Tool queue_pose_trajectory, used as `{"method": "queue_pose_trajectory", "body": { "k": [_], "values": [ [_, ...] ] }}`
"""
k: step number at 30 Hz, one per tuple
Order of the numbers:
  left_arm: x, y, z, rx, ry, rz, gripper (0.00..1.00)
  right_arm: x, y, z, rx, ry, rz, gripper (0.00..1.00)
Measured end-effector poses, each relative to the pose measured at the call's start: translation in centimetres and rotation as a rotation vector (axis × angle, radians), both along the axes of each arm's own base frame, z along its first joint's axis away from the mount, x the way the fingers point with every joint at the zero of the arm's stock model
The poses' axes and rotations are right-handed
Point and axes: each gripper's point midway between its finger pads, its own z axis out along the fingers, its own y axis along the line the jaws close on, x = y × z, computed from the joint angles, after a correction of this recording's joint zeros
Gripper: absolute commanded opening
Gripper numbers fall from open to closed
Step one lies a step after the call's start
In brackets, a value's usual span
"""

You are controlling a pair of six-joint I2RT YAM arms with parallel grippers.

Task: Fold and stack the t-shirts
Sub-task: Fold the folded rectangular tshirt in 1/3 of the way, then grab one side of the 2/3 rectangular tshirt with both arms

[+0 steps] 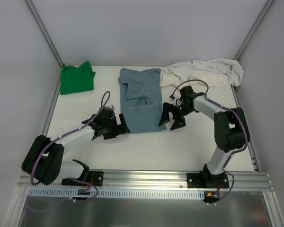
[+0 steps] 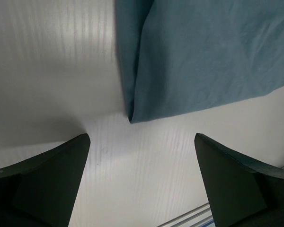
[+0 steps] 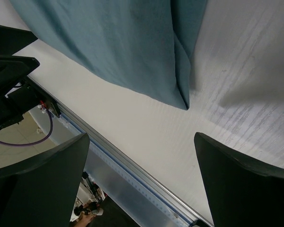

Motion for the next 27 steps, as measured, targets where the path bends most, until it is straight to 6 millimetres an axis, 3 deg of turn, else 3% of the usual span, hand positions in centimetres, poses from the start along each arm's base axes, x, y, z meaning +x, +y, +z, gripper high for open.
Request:
{"method": "queue_pose_trajectory", "body": {
  "k": [15,27],
  "values": [
    [5.0,-3.9,0.5,-0.097,-0.062,-0.038,0.94,0.8,0.7,-0.9,0.027,0.016,-0.023,0.99],
    [5.5,-4.6,0.6,-0.119,-0.063,-0.053,0.94,0.9,1.5,-2.3,0.071,0.045,-0.030,0.99]
  ]
}}
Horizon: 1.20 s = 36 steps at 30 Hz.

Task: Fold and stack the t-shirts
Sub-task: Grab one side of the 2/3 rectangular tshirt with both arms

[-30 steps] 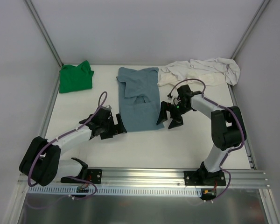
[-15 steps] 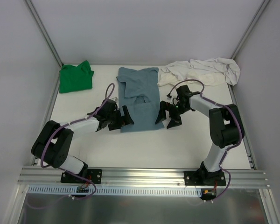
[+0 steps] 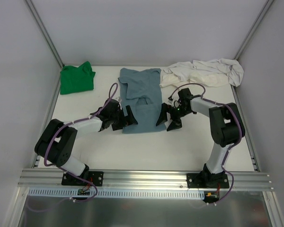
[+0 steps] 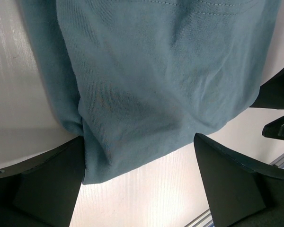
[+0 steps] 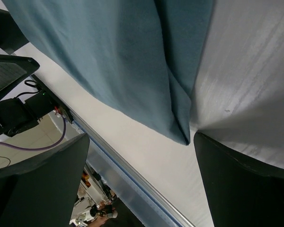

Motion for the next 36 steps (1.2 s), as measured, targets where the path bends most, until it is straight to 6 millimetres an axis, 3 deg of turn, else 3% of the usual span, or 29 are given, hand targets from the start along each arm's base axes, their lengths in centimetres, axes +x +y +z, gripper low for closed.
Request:
{"method": "queue_pose_trajectory", "body": {
  "k": [6,8,9,10,11,12,16,24,31,36],
  "values": [
    [0.0,0.0,0.0,-0.001,0.001,-0.002,0.91,0.2,1.2,-0.1,0.049,0.011,0.005,0.86],
    [0.0,0.0,0.0,-0.002,0.002,-0.001,0.80,0.2,1.6,-0.2,0.059,0.016,0.013,0.63],
    [-0.1,0.0,0.0,-0.001,0.004,-0.002,0.70,0.3,1.8,-0.4,0.056,0.013,0.018,0.46],
    [-0.2,0.0,-0.2,0.001,0.011,-0.005,0.56,0.4,2.0,-0.8,0.054,0.012,0.024,0.21],
    [-0.3,-0.1,-0.5,-0.003,0.021,-0.011,0.01,0.5,2.0,-1.1,0.049,0.016,0.027,0.10],
    [-0.5,-0.2,-0.7,-0.005,0.033,-0.018,0.00,0.4,2.1,-1.5,0.044,0.029,0.027,0.01],
    [-1.2,-0.6,-1.5,-0.017,0.067,-0.053,0.00,0.4,2.2,-2.1,0.038,0.052,0.027,0.00],
    [-1.3,-0.9,-0.2,-0.011,0.085,-0.090,0.00,-0.7,1.7,-1.6,0.025,0.052,0.030,0.00],
    [-3.6,-0.4,3.3,-0.038,0.079,-0.118,0.00,-5.3,0.2,0.7,0.021,0.046,0.044,0.00],
    [-6.8,0.3,5.5,-0.072,0.081,-0.141,0.00,-8.7,-0.5,2.1,0.041,0.055,0.061,0.00]
  ]
}}
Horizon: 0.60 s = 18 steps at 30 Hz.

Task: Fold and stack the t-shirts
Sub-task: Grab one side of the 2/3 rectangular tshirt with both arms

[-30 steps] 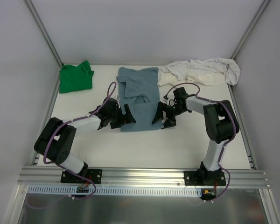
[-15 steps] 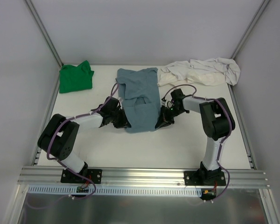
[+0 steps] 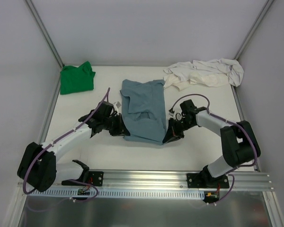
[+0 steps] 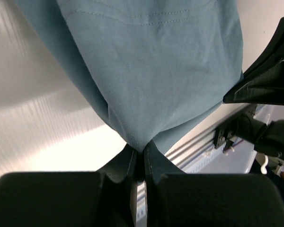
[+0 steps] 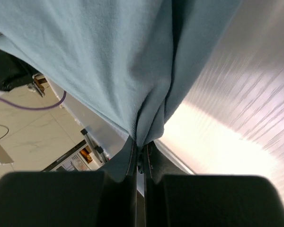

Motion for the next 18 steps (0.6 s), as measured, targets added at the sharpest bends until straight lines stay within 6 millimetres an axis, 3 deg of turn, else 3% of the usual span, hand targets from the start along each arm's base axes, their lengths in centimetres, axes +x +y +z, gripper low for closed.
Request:
{"method": "queue_pose_trajectory", "body": {
  "k": [4,9,14,18],
  "values": [
    [-2.5,0.6,0.7,-0.017,0.045,-0.007,0.00,-2.1,-0.4,1.5,0.023,0.013,0.007,0.00],
    [-3.8,0.9,1.7,-0.039,0.063,-0.006,0.00,-3.0,-0.4,3.7,0.048,0.012,0.014,0.00],
    [-3.4,0.6,1.5,-0.018,0.108,-0.005,0.00,-1.3,0.3,5.8,0.056,-0.003,0.018,0.00],
    [-1.9,-0.1,1.9,0.002,0.136,-0.006,0.00,0.2,0.9,6.2,0.050,0.009,0.021,0.00]
  ]
}}
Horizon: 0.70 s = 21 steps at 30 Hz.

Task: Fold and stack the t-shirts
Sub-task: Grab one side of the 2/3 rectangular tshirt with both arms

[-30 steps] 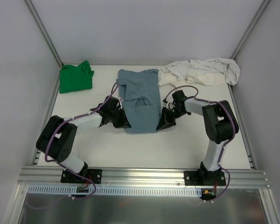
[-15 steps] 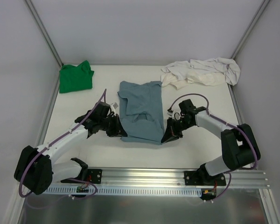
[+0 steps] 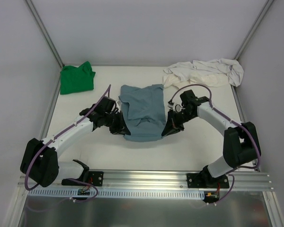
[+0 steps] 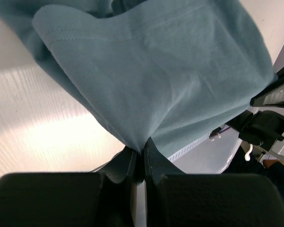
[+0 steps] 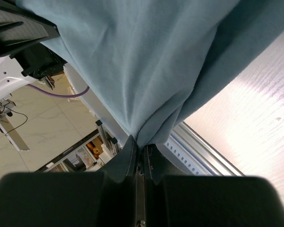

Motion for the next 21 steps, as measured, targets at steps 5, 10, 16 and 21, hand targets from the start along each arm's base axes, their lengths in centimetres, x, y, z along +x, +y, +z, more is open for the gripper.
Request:
{"method": "queue_pose_trajectory", "body": {
  "k": [5,10,16,21],
  "values": [
    [1.3,-0.7,0.9,0.000,-0.007,-0.002,0.00,0.7,0.2,-0.1,-0.013,0.033,-0.002,0.00],
    [3.9,-1.0,2.4,-0.002,-0.017,0.016,0.00,2.2,0.6,0.4,-0.019,0.051,-0.011,0.00],
    [9.8,-0.5,5.1,-0.019,-0.067,0.069,0.00,9.1,2.1,2.6,0.017,-0.021,-0.049,0.00],
    [13.7,0.5,4.9,-0.007,-0.049,0.114,0.00,15.3,3.3,3.5,0.046,-0.052,-0.106,0.00]
  ]
}}
